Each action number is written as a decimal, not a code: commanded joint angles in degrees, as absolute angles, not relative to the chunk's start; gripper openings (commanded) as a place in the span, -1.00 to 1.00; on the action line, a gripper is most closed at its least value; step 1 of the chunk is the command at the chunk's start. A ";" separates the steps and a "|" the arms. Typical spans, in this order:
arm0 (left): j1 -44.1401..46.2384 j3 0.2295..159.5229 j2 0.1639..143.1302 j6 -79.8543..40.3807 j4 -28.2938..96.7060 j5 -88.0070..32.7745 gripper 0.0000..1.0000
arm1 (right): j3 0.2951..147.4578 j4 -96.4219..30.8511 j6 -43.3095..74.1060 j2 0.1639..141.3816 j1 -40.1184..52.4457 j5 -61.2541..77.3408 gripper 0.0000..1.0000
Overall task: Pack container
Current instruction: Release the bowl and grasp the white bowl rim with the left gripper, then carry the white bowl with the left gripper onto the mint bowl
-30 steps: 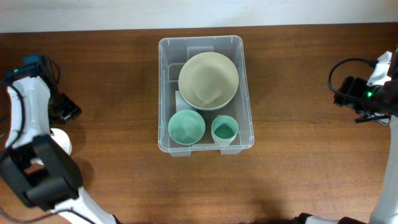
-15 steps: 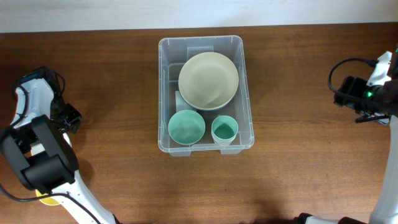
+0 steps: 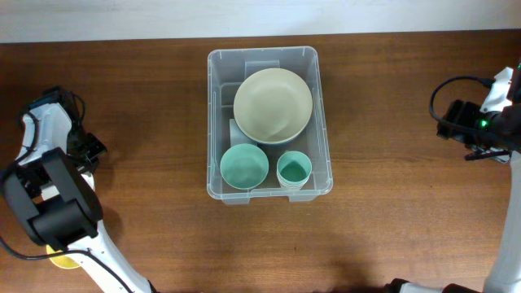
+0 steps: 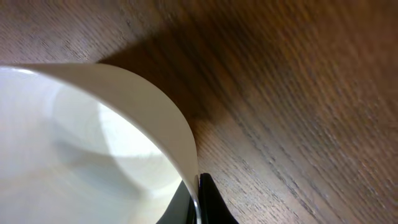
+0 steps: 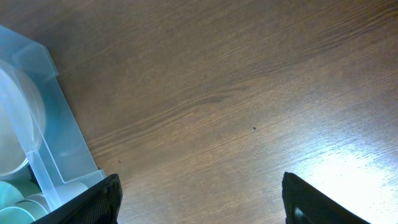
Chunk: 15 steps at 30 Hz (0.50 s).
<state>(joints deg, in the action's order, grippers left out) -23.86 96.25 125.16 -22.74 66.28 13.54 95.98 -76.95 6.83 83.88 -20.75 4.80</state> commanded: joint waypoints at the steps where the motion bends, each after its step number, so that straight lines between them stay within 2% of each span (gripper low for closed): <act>1: -21.21 101.73 124.20 -21.56 68.88 12.58 -0.99 | 95.79 -77.03 6.46 84.03 -20.99 4.25 0.56; 11: -3.22 114.13 110.04 -18.70 74.35 8.99 -0.99 | 95.79 -77.06 6.46 84.03 -20.99 4.25 0.56; 15: 10.15 116.05 104.60 -18.31 75.77 8.58 -0.99 | 95.79 -77.06 6.46 84.03 -20.99 4.25 0.56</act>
<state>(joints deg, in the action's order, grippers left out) 2.46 114.63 109.32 -19.70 74.61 9.65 95.98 -76.97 6.85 83.88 -20.75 4.80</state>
